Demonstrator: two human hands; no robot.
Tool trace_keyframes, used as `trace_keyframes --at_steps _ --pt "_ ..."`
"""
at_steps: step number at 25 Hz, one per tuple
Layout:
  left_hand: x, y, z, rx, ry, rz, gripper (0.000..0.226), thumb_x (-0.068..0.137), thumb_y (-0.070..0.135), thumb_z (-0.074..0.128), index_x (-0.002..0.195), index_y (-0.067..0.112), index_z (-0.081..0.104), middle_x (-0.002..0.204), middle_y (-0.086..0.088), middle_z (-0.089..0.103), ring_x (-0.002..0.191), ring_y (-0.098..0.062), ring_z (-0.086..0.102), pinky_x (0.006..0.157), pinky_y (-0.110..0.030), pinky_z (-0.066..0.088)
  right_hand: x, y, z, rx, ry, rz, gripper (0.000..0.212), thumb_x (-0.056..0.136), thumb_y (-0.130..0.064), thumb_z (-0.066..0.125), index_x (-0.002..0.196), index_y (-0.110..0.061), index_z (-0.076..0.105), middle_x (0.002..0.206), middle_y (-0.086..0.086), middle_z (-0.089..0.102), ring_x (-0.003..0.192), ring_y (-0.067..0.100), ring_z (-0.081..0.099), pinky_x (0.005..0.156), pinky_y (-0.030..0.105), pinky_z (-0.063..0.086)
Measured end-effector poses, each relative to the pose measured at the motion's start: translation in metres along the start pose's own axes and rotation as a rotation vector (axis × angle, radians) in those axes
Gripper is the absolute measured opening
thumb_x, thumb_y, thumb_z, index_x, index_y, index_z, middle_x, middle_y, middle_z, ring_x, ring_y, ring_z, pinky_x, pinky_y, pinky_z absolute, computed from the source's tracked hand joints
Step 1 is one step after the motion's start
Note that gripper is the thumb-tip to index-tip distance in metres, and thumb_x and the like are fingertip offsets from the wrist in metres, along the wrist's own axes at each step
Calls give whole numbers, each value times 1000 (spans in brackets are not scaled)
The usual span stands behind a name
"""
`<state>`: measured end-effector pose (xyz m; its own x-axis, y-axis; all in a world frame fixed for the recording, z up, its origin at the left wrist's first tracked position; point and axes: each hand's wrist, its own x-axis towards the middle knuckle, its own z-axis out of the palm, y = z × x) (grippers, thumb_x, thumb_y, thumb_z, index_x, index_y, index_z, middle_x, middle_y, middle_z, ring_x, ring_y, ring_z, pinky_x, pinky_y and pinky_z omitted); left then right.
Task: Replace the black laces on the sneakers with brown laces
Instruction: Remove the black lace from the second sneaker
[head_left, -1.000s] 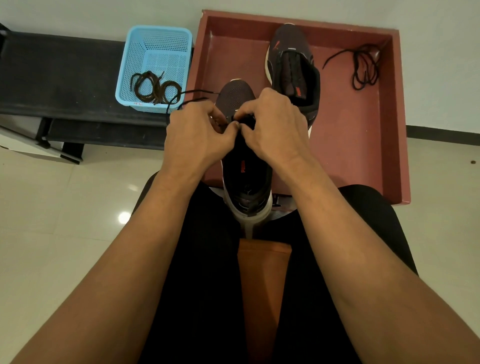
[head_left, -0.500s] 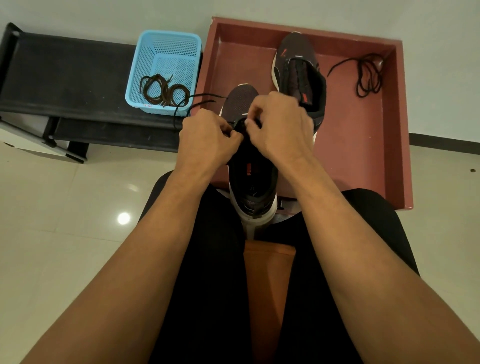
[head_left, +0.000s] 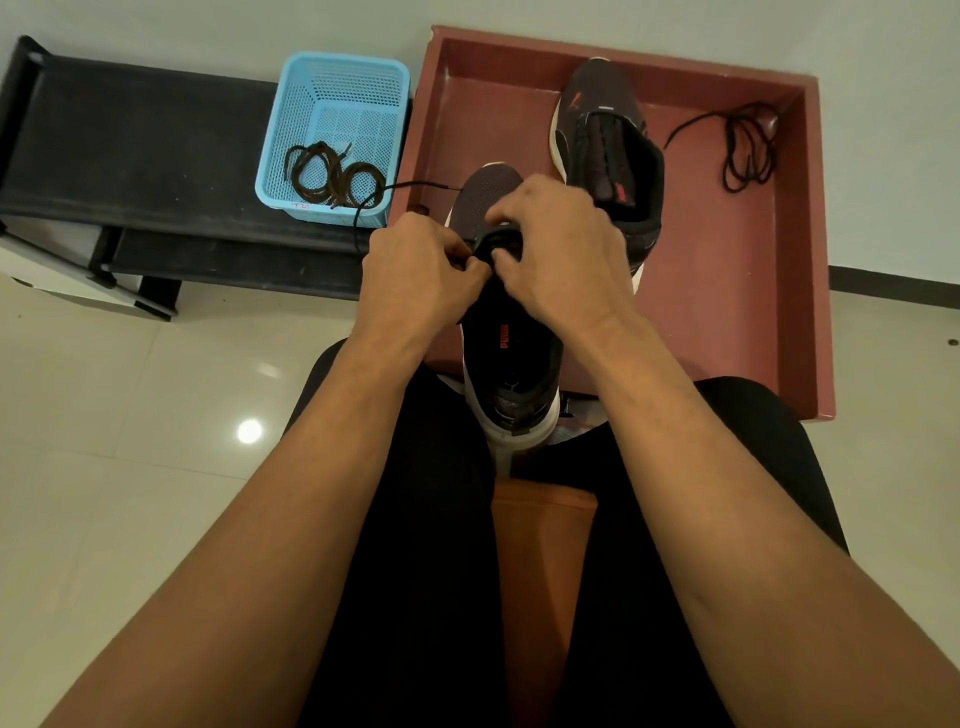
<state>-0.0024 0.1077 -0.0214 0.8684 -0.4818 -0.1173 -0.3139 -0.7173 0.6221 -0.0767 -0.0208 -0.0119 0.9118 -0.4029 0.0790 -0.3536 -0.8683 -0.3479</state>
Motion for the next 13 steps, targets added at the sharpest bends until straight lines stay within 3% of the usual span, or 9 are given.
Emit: trace_keyframes --at_steps 8,13 --pt "0 0 2 -11 -7 15 19 89 29 72 98 18 84 83 2 77 78 -12 73 78 -37 64 3 1 7 -22 -55 64 12 96 -31 71 105 -31 79 105 2 74 97 28 72 78 38 58" --pt "1 -1 2 -27 1 -11 16 87 26 71 92 18 83 77 3 75 75 -11 71 78 -35 64 12 35 -22 113 181 207 11 93 -30 68 96 -29 78 95 -7 74 86 18 72 80 33 59"
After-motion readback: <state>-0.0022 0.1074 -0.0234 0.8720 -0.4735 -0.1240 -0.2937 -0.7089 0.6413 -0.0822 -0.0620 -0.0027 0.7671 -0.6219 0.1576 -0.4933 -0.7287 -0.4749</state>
